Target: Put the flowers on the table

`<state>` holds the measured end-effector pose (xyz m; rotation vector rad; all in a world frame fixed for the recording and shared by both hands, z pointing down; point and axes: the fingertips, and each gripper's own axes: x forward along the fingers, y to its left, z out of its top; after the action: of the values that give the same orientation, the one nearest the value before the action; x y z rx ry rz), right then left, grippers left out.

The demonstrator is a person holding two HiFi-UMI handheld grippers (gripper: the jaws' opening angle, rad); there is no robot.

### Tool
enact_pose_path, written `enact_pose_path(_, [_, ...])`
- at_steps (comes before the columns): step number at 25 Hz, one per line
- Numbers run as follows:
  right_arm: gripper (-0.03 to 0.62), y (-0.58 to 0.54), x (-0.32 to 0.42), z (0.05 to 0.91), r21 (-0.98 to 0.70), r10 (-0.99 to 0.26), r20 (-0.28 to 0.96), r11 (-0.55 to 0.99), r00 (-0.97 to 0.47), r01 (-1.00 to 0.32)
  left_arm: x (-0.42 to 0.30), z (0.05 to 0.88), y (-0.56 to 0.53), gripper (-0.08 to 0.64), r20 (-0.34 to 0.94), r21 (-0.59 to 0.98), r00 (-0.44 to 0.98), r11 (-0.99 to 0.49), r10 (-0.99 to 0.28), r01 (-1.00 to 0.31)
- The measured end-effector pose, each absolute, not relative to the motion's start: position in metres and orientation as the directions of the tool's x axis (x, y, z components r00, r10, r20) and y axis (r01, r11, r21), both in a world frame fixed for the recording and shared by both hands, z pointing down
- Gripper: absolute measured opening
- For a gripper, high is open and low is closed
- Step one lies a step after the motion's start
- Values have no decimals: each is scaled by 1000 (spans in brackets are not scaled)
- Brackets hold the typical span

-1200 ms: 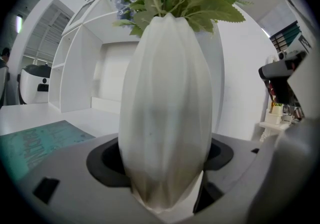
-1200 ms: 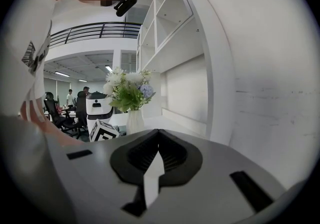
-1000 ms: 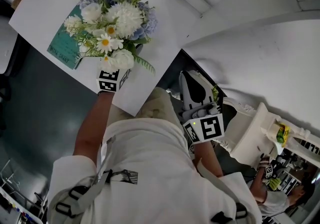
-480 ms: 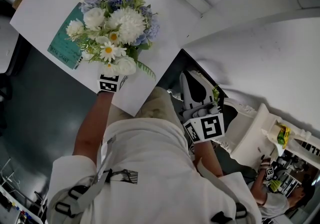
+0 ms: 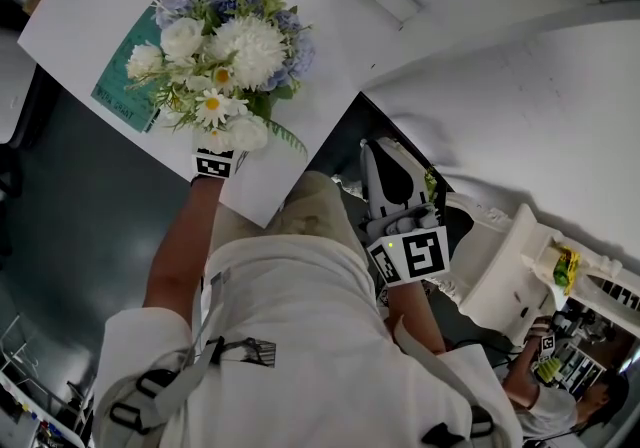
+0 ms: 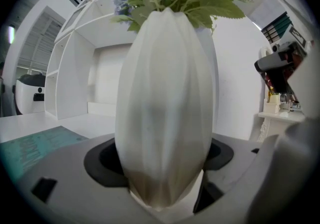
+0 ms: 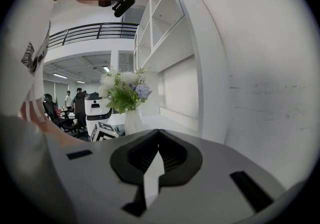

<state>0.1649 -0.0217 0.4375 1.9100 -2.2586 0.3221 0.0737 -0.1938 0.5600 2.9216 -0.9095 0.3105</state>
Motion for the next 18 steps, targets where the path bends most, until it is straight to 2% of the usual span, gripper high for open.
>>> enact_pose_path(2, [11, -19, 165, 437, -55, -950, 265, 157, -166, -986, 74, 566, -193, 401, 220, 12, 810, -829, -543, -559])
enact_pose_path(4, [11, -17, 164, 435, -52, -950, 267, 155, -164, -986, 71, 567, -193, 471, 208, 38, 810, -823, -548, -567])
enact_pose_path(5, [11, -15, 164, 433, -52, -949, 270, 154, -163, -987, 69, 567, -193, 479, 204, 48, 807, -818, -554, -574])
enact_pose_path(18, [11, -21, 116, 397, -56, -930, 284, 226, -232, -973, 19, 557, -162, 483, 288, 129, 762, -765, -580, -631])
